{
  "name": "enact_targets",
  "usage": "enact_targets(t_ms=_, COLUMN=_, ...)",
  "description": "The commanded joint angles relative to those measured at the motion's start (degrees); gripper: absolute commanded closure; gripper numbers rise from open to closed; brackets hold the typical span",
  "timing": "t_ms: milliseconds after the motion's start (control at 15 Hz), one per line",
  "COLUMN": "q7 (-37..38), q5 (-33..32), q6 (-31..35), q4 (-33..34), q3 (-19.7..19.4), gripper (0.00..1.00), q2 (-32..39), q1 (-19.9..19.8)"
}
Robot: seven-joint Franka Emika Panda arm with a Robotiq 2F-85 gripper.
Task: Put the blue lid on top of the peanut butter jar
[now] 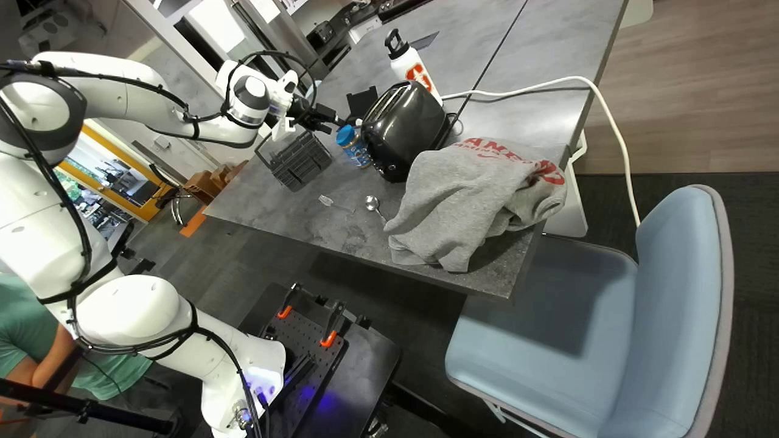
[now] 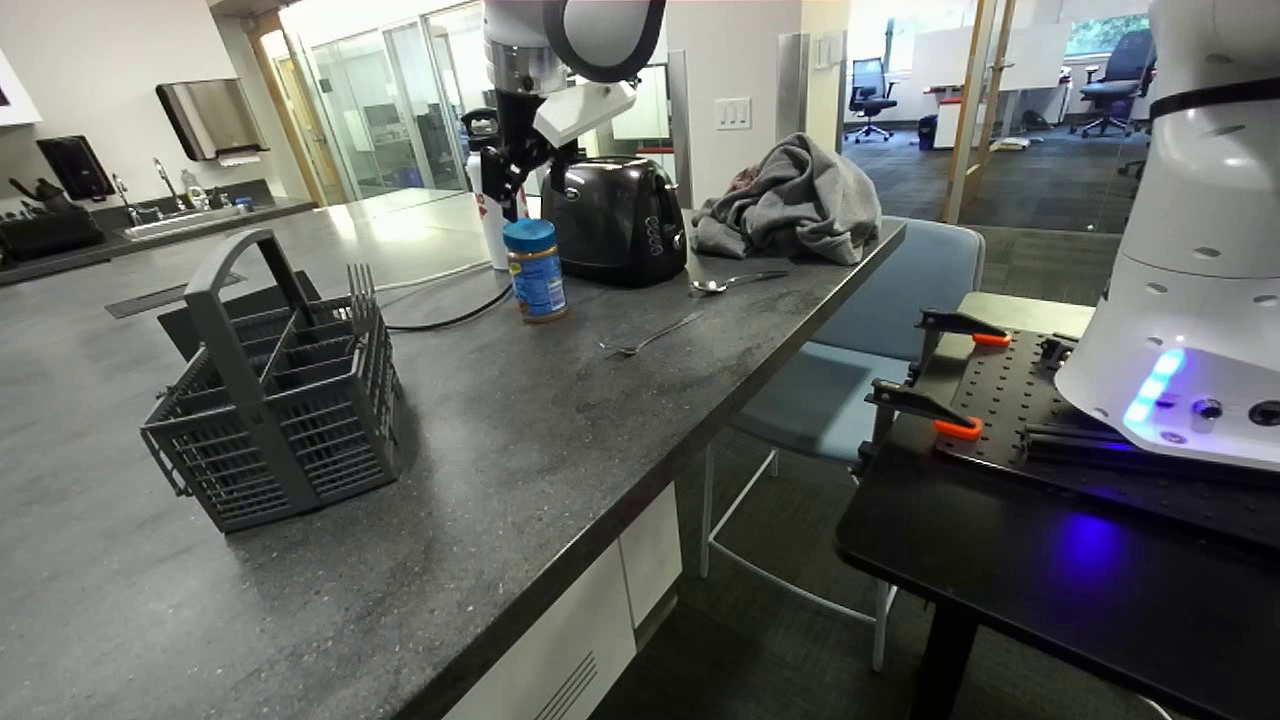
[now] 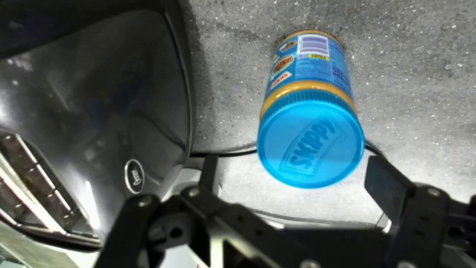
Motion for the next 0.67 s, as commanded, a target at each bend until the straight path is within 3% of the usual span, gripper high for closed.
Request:
enact_targets(t_ms=0, q7=3.18, q5=-3.38, q6=-3.78, q4=-4.92, q3=1.2, gripper=0.0, q2=-7.37, q1=0.33)
enact_targets(t_ms=600, q7=2.9, q5=-3.22, q6=-3.87, q4=-11.08, q3=8.1, gripper=0.0, q2=-16.45, q1=-5.0)
